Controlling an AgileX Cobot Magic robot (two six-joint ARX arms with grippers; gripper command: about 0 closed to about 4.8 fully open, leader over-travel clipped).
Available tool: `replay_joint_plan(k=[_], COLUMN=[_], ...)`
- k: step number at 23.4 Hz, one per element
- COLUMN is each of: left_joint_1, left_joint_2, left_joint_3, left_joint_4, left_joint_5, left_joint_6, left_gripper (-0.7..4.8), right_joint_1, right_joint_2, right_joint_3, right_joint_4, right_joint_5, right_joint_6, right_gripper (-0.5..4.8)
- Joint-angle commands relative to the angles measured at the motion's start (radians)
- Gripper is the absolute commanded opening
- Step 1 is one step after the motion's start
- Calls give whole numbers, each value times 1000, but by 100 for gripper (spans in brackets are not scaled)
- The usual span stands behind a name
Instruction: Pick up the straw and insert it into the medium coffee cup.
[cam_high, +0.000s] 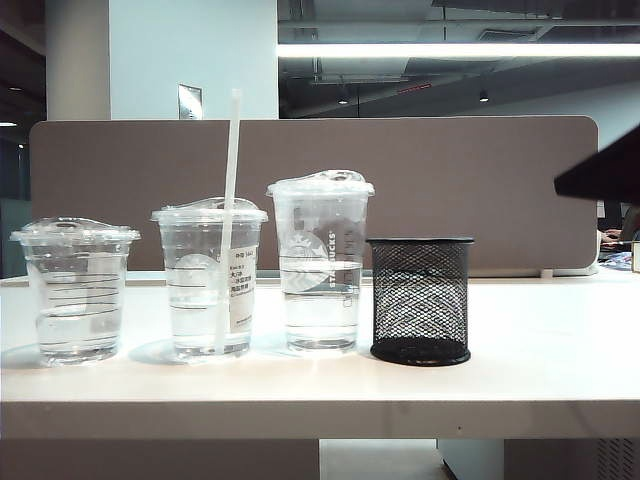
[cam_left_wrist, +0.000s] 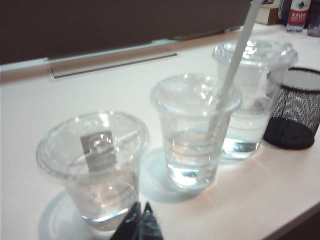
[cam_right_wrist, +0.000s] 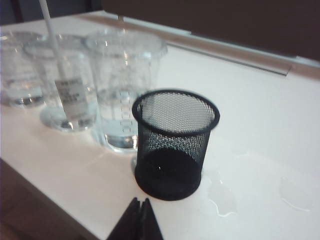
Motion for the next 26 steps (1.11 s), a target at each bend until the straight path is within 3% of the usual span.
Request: replay_joint_plan(k=[1,7,26], left_joint_1=[0,0,3], left_joint_2=[0,0,-37], left_joint_3=[0,-15,-19], left_joint_4=[3,3,-26], left_joint_5=[1,-18,-6], left_joint_6=[2,2,3], left_gripper=[-1,-1,-1], right_joint_1=[2,2,0], right_joint_2=[0,1,1], right_joint_3=[-13,-16,-16], right_joint_4=[28,-67,-135], right_joint_5=[-2,-114,-107], right_joint_6=[7,8,7], right_gripper=[-3,-1,-1])
